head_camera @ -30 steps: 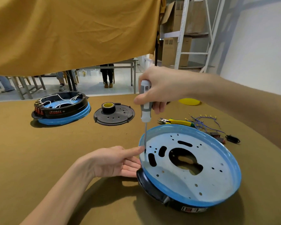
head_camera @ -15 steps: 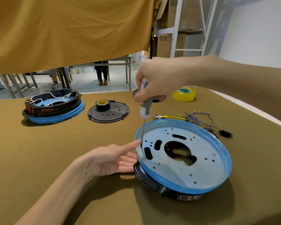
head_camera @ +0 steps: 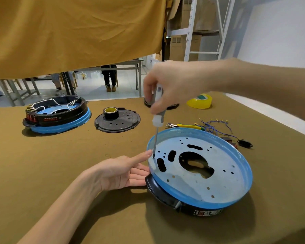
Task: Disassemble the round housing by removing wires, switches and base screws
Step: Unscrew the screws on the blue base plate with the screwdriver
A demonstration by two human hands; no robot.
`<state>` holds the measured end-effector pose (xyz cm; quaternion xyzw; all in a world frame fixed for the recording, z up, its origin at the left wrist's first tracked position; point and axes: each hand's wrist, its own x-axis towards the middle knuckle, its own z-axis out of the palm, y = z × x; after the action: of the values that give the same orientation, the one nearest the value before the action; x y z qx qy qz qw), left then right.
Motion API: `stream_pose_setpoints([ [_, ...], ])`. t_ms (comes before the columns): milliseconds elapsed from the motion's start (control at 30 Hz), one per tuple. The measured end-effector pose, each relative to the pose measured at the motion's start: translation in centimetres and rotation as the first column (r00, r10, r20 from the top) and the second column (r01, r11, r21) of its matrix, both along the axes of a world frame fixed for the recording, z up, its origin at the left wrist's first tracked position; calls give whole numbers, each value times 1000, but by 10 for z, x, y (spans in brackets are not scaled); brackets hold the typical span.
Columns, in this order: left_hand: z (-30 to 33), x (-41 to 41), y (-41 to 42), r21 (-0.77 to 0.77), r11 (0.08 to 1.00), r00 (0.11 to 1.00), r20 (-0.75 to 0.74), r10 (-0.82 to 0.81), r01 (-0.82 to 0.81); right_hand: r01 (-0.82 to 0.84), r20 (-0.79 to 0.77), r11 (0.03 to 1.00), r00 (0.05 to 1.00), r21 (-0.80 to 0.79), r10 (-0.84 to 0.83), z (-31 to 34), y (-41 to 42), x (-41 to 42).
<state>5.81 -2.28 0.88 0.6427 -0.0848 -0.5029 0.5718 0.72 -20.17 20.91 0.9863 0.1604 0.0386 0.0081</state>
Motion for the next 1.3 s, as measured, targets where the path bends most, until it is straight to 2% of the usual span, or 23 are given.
stream_pose_setpoints([
  [67,0,0,0,1,1000,1000,-3,8,-8,-24,-151,998,988,65,34,9,2,-2],
  [100,0,0,0,7,1000,1000,0,10,-10,7,-188,999,982,43,1,9,2,-2],
  [167,0,0,0,15,1000,1000,4,11,-11,119,-153,987,979,-104,-134,5,2,3],
  [200,0,-1,0,17,1000,1000,6,12,-12,184,-85,967,976,-177,-202,2,1,5],
  [267,1,-1,0,18,1000,1000,9,14,-14,236,24,948,971,-214,-236,-3,0,8],
  [333,1,-1,-1,23,1000,1000,15,11,-11,171,6,981,985,-92,-171,-3,-3,11],
  [400,2,-2,-1,29,1000,1000,22,9,-9,75,-112,993,992,93,-64,4,-6,8],
  [467,2,-2,-2,30,999,1000,24,10,-11,55,-209,990,978,130,-27,8,-8,6],
  [533,3,-2,-2,28,1000,1000,24,12,-13,149,-206,983,971,103,-125,4,-9,7],
  [567,3,-3,-2,30,999,1000,27,14,-15,202,-157,979,968,34,-194,-1,-9,9],
  [633,3,-4,-2,38,999,999,41,16,-18,251,89,953,967,-173,-238,-10,-11,10],
  [667,3,-4,-3,40,999,999,50,18,-20,241,183,946,962,-216,-204,-13,-11,11],
  [700,2,-5,-3,40,999,998,59,19,-21,205,195,959,967,-196,-167,-13,-13,11],
  [767,2,-6,-3,39,999,997,73,21,-24,86,37,995,995,41,-87,-6,-12,8],
  [833,2,-7,-4,28,999,997,68,26,-28,13,-108,989,994,145,2,5,-9,4],
  [867,3,-8,-5,22,999,998,64,26,-28,-4,-142,988,989,152,26,8,-9,5],
  [933,3,-9,-5,14,999,998,62,28,-29,53,-128,996,991,75,-43,4,-8,8],
  [1000,3,-10,-6,6,999,997,66,33,-33,152,2,986,988,-73,-152,-2,-6,13],
  [1067,4,-11,-6,4,999,997,69,40,-40,172,79,979,983,-109,-164,-3,-4,16],
  [1167,3,-12,-6,0,999,996,75,45,-45,75,-141,992,988,100,-61,11,-3,11],
  [1200,3,-12,-6,-2,999,996,79,45,-45,40,-189,992,982,118,-17,17,-3,9],
  [1233,3,-12,-6,-4,999,996,82,43,-43,19,-209,994,978,106,3,19,-4,7],
  [1300,3,-11,-7,-8,999,996,81,39,-39,74,-164,997,984,6,-72,13,-4,10],
])
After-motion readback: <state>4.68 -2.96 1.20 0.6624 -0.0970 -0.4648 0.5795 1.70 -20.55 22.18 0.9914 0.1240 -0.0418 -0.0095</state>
